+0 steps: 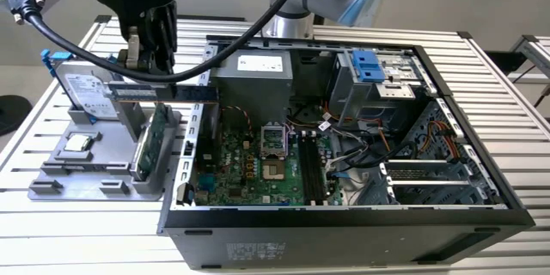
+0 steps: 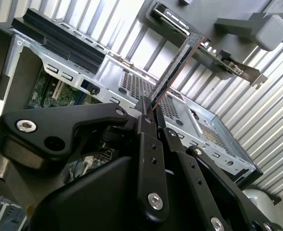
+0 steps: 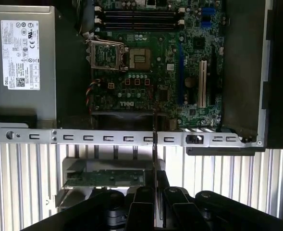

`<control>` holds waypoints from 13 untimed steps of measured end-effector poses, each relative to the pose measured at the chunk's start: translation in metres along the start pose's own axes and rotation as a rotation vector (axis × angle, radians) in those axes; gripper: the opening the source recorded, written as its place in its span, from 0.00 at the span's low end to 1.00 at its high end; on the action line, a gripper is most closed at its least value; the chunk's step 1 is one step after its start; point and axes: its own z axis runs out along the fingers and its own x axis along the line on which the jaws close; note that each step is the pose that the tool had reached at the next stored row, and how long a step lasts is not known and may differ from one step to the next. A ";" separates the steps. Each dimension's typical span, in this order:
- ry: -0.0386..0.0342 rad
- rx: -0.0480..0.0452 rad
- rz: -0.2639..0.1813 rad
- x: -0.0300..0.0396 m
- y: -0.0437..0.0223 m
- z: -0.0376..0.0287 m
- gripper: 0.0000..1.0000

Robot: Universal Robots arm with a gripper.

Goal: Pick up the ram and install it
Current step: 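Pick up the ram and move it above insertion slot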

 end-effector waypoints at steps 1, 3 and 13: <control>0.0001 0.0000 0.000 0.0000 0.0011 0.0000 0.00; 0.0001 0.0000 0.000 0.0000 0.0031 0.0001 0.00; 0.0001 0.0002 0.000 0.0001 0.0147 0.0001 0.00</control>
